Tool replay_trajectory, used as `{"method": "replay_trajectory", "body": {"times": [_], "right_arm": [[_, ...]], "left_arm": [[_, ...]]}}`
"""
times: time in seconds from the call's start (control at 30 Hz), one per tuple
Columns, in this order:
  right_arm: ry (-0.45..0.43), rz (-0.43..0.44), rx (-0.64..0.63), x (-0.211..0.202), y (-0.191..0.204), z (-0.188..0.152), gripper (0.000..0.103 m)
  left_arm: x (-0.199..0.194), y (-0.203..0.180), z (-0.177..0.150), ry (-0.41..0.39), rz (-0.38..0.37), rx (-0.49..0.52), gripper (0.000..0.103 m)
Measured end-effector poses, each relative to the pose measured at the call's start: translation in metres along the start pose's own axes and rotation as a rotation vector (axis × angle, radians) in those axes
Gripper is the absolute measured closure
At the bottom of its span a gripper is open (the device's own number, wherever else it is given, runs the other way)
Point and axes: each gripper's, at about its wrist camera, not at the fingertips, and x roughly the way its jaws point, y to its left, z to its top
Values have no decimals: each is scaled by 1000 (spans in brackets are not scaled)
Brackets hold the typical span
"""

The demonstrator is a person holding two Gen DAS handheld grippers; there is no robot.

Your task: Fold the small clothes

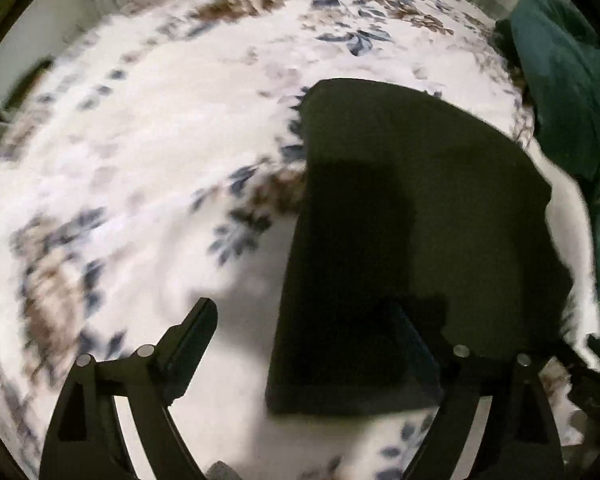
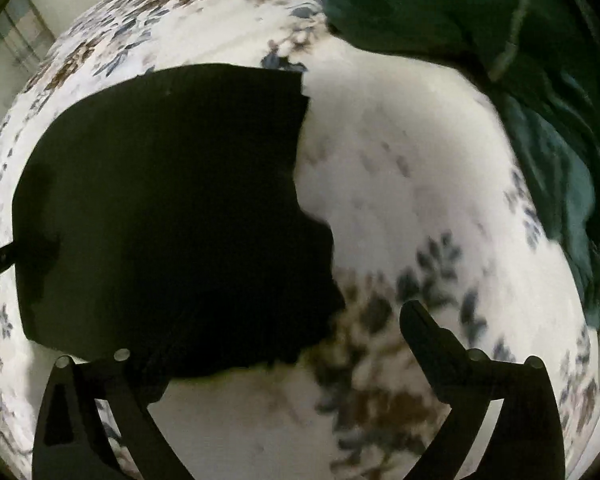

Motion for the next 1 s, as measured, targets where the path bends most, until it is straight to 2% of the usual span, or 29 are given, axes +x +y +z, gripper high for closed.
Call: {"method": "replay_trajectory", "body": {"times": [0.1, 0.2, 0.43, 0.83, 1.0], "right_arm": [[-51, -57, 5, -16, 19, -10, 1], [-87, -75, 11, -40, 28, -22, 1], [-172, -89, -2, -140, 23, -57, 1], [-456, -104, -28, -425, 2, -150, 1], [-534, -78, -6, -520, -10, -192, 1]], "left_arm": [[-25, -10, -17, -32, 4, 11, 15], [-51, -19, -29, -50, 13, 12, 15], [-160, -30, -58, -170, 37, 14, 15], [-385, -46, -134, -340, 6, 54, 15], [-470, -47, -162, -419, 8, 50, 15]]}}
